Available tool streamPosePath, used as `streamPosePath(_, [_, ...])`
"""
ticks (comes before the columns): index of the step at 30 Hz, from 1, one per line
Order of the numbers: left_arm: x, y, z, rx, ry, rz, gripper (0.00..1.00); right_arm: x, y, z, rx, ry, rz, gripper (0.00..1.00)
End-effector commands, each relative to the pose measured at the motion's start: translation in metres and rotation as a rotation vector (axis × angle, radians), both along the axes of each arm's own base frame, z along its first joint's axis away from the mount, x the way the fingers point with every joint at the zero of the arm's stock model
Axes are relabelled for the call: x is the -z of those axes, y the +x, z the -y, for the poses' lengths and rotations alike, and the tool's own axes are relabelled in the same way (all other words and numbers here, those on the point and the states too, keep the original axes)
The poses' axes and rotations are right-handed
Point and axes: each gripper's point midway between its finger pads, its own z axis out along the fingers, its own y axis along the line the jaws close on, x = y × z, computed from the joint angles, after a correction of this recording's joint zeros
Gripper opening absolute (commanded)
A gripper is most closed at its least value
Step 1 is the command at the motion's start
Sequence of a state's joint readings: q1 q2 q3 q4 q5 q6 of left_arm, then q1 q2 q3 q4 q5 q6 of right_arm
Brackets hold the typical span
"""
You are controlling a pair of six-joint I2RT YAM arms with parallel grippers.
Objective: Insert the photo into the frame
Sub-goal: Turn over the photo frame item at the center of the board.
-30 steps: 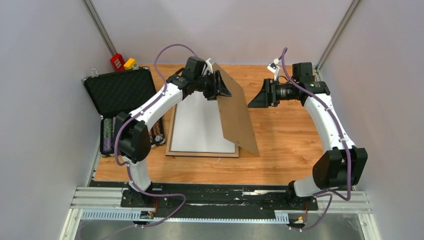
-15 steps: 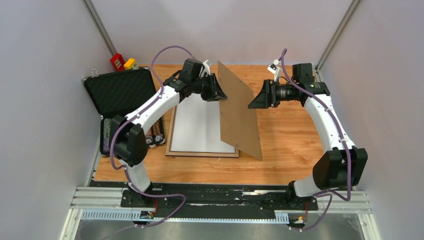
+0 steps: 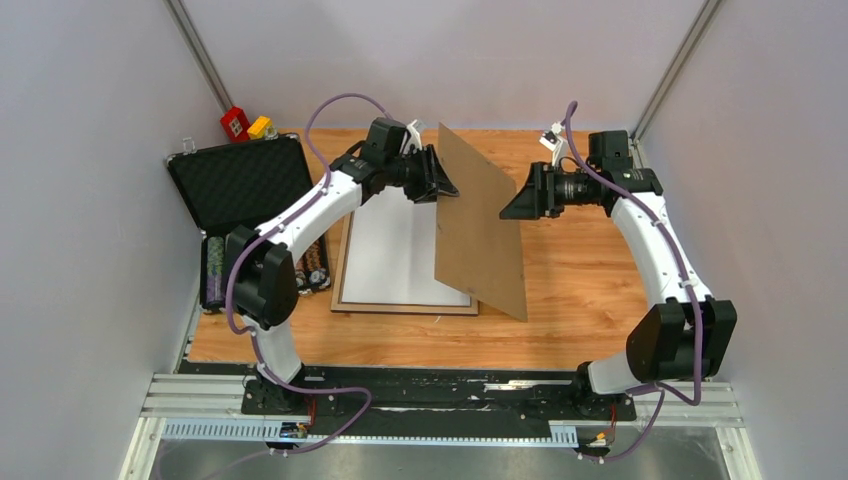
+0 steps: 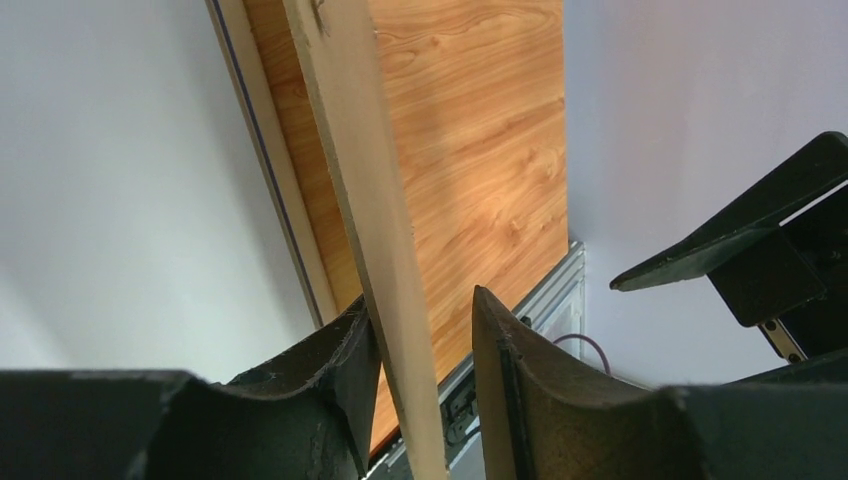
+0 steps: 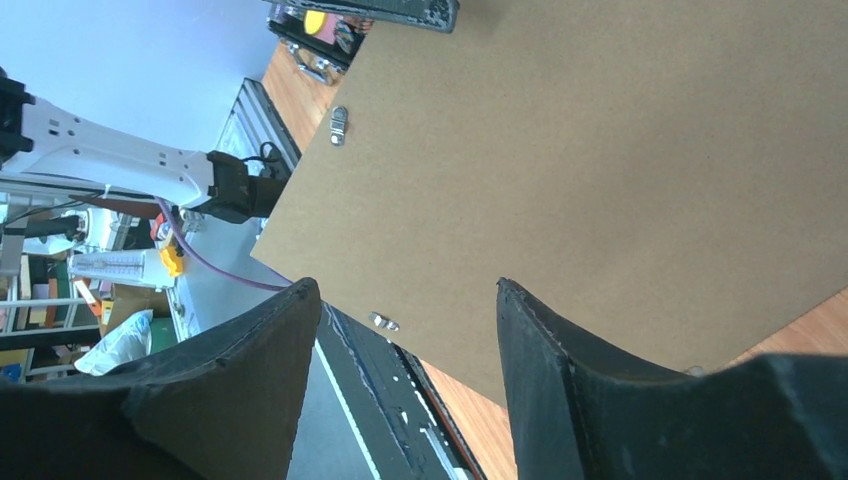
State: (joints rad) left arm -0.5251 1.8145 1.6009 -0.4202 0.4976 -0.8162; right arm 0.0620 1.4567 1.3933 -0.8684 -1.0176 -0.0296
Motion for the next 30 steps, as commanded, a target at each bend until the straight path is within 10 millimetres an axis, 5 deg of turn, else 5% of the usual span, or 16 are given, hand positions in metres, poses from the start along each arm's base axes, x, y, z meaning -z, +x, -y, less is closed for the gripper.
streamPosePath(1, [-0.006, 0.01, 0.009, 0.0, -0.05, 0.011, 0.46, 0.011, 0.012, 0.014, 0.05, -0.057, 0.054, 0.63])
streamPosePath(7, [0.004, 0.014, 0.016, 0.002, -0.075, -0.025, 0.42, 0.055, 0.039, 0.051, 0.201, -0.129, -0.026, 0.61])
streamPosePath(16, [0.015, 0.016, 0.023, 0.006, -0.101, -0.069, 0.37, 0.157, 0.075, 0.111, 0.441, -0.315, -0.248, 0.61])
streamPosePath(22, [0.017, 0.017, 0.024, 0.008, -0.104, -0.073, 0.37, 0.202, 0.082, 0.123, 0.465, -0.335, -0.338, 0.62])
streamPosePath(30, [0.019, 0.016, 0.023, 0.005, -0.1, -0.071, 0.39, 0.227, 0.084, 0.123, 0.457, -0.276, -0.402, 0.62])
